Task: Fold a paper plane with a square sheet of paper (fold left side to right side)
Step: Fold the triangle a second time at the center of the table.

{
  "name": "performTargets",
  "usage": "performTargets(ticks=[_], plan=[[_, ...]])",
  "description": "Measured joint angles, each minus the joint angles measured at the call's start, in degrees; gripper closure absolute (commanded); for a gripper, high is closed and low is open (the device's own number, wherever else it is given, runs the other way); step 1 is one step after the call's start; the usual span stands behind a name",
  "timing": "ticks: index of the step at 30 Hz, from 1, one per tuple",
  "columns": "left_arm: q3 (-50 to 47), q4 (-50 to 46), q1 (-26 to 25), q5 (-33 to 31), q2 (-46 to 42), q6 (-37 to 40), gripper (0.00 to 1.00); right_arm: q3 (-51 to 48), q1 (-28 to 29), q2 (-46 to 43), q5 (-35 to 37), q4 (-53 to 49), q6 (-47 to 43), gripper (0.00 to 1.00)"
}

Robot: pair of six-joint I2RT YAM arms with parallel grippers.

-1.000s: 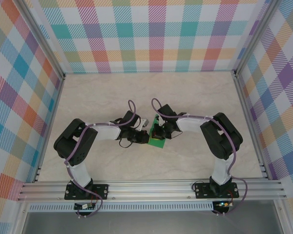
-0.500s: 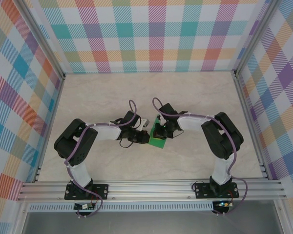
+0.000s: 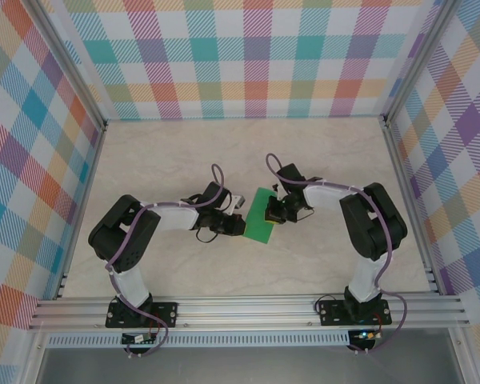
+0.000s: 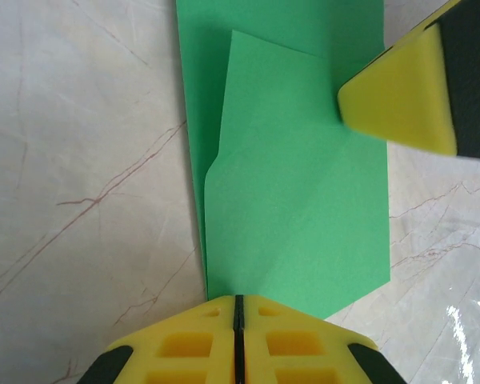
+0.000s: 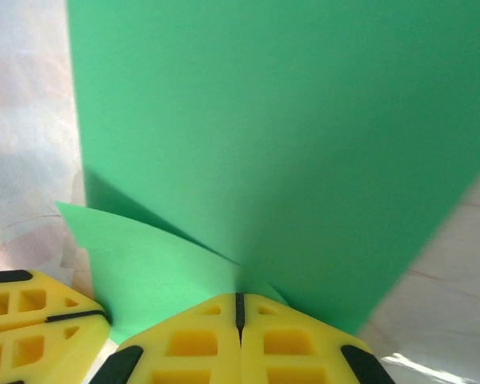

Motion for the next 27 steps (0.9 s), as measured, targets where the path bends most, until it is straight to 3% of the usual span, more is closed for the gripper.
performTargets(ticks=[9, 27], plan=[[0.00, 0.04, 0.00, -0.17, -0.11, 0.02, 0.90, -0.79, -3.82, -0.70, -0.66, -1.05, -1.99, 1.00], [-4.42, -1.60, -0.33, -3.45, -5.20, 0.63, 0.88, -0.79, -4.94, -0.70, -1.14, -1.40, -3.45, 1.00]])
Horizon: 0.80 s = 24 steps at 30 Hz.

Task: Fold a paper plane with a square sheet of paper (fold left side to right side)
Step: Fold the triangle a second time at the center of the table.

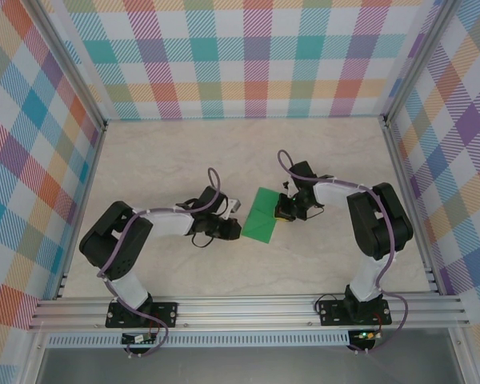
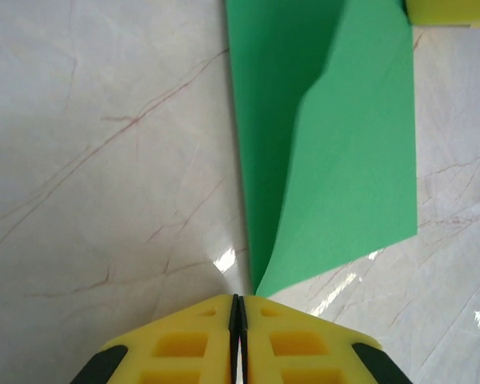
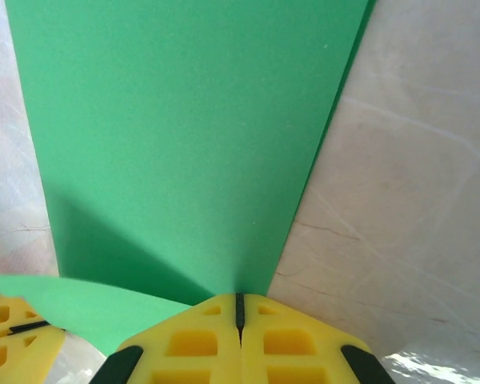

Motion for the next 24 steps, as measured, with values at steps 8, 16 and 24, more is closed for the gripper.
performTargets(ticks=[8, 16, 24], plan=[[-0.94, -6.49, 0.24, -2.08, -5.20, 0.00, 0.77, -0.87, -0.37, -3.15, 0.59, 0.22, -0.37, 0.63], [1.46, -7.23, 1.16, -0.39, -9.07, -0.70, 0.58, -4.28, -0.90, -22.88, 9.55, -1.57, -2.78, 0.15], [12.22, -4.00, 1.20, 3.26, 2.36, -0.68, 0.55, -16.57, -0.94, -36.00, 6.47, -1.49, -1.18, 0.04]])
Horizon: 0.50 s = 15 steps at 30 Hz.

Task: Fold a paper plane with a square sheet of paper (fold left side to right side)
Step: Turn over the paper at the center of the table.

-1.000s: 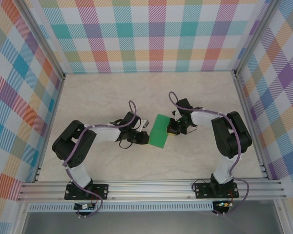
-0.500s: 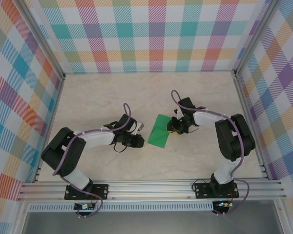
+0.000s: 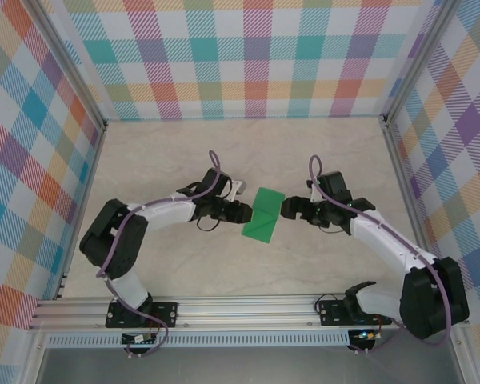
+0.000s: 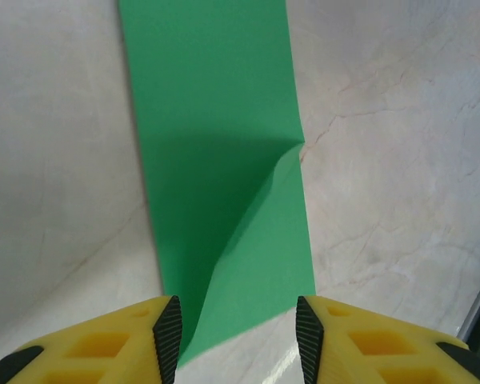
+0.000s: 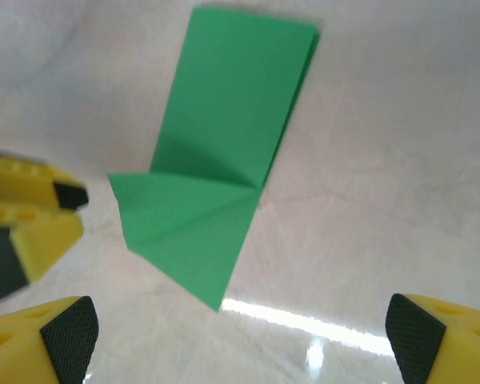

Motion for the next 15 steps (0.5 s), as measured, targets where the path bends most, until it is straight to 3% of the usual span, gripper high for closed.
performTargets(ticks=[3, 9, 15], plan=[[3.37, 0.66, 0.02, 1.36, 5.29, 0.00, 0.59, -3.02, 0.00, -2.34, -1.92, -0.04, 0.61, 0.03], [6.14, 0.57, 0.04, 1.64, 9.42, 0.28, 0.83, -3.87, 0.00, -2.54, -4.72, 1.16, 1.79, 0.04], [5.97, 0.66, 0.04, 0.61, 8.92, 0.22, 0.86, -3.85, 0.11, 4.90, -9.62, 6.69, 5.44, 0.07]])
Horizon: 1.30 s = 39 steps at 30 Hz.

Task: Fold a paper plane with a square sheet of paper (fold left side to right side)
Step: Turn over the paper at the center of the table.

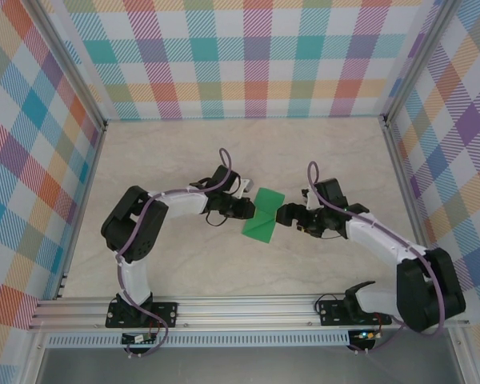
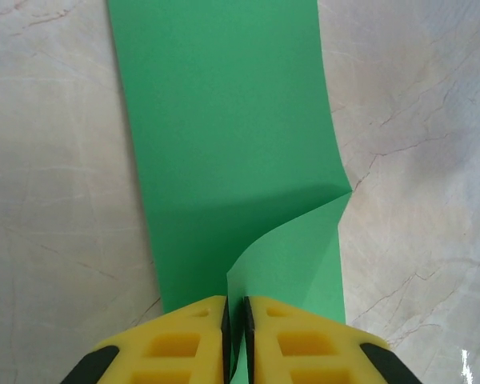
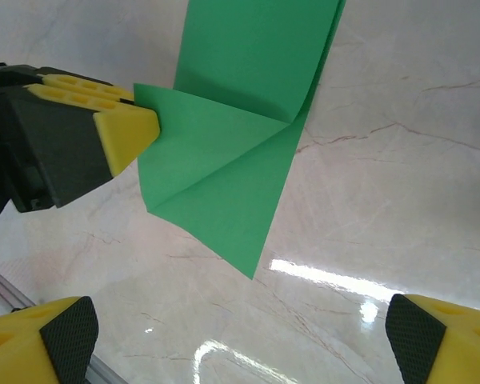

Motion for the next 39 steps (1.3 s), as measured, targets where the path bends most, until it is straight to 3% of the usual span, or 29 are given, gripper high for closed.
performTargets(ticks=[13, 21, 30, 33, 37, 39], plan=[[-1.18, -0.02, 0.33, -1.44, -2.71, -0.02, 0.86, 4.04, 1.60, 16.04, -5.92, 14.10, 10.12, 0.27], [-1.18, -0.09, 0.33, -1.77, -2.80, -0.02, 0.82, 6.97, 2.32, 23.61, -6.86, 19.10, 13.55, 0.49], [-3.61, -1.09, 1.60, -4.17, -8.61, -0.09, 0.45, 7.65, 2.64, 26.14, -8.55, 24.44, 14.27, 0.99], [-6.56, -2.10, 3.21, -6.05, -15.98, -0.68, 0.29, 7.76, 2.60, 25.42, -8.87, 24.76, 13.73, 1.00], [-10.99, -2.95, 4.50, -9.29, -28.94, -3.54, 0.00, 7.69, 1.57, 20.68, -10.43, 26.10, 13.18, 1.00], [-12.92, -3.41, 4.81, -10.25, -35.89, -6.01, 0.00, 7.67, 0.33, 16.39, -11.63, 27.76, 12.94, 1.00]])
